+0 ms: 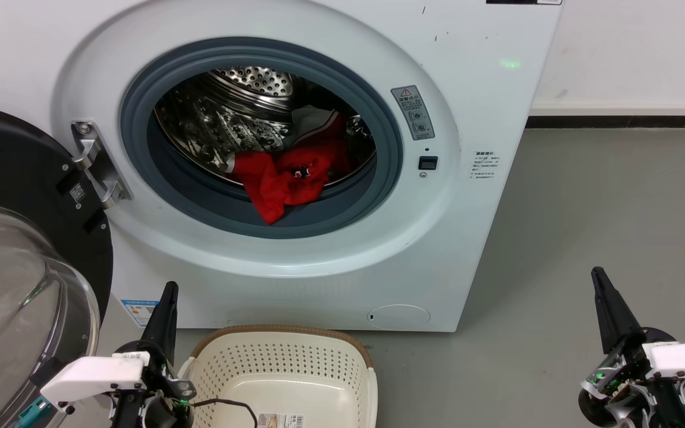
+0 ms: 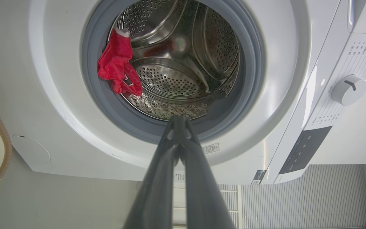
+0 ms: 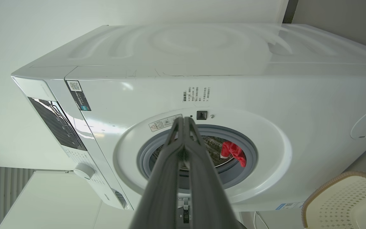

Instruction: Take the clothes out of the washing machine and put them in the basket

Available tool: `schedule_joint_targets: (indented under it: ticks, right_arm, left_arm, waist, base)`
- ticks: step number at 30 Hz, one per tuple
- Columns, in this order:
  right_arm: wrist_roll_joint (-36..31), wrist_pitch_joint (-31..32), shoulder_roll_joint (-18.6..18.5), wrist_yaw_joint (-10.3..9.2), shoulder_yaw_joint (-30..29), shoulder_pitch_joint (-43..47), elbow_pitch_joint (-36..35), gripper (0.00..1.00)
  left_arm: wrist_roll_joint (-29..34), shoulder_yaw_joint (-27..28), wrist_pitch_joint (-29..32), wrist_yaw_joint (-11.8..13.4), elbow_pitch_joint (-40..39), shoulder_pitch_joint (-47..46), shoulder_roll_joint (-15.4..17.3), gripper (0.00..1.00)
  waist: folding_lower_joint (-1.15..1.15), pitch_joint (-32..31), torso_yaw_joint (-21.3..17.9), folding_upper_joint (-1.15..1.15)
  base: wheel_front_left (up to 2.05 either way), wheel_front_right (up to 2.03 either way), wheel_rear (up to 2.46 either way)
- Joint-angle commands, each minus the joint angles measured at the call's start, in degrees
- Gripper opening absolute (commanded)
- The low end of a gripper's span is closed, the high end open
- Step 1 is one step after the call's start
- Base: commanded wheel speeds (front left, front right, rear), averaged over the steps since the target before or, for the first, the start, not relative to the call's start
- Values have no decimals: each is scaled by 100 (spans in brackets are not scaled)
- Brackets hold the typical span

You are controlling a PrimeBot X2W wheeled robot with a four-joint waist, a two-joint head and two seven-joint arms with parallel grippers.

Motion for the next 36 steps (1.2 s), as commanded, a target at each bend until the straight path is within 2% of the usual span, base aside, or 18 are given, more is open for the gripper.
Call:
schedule_joint_targets:
  ticks: [1, 33, 34, 36]
  right_arm:
    - [-25, -1, 18, 0, 4, -70, 7, 0]
    - [-26, -1, 18, 0, 4, -70, 7, 0]
    - [0, -3, 0, 0, 1, 9, 10, 100]
    - [-11, -41, 1, 0, 20, 28, -1, 100]
  left_arm:
    - [5, 11, 4, -12, -7, -31, -8, 0]
    - [5, 11, 4, -12, -7, -31, -8, 0]
    - [3, -2, -2, 0, 15, 6, -1, 100]
    - [35, -31, -38, 0, 22, 8, -3, 100]
  waist:
    - [0, 0, 0, 0]
    - [0, 0, 0, 0]
    - [0, 0, 0, 0]
    - [0, 1, 0, 0]
  base:
    - [0, 0, 0]
    - [0, 0, 0]
    - [0, 0, 0]
    - [0, 0, 0]
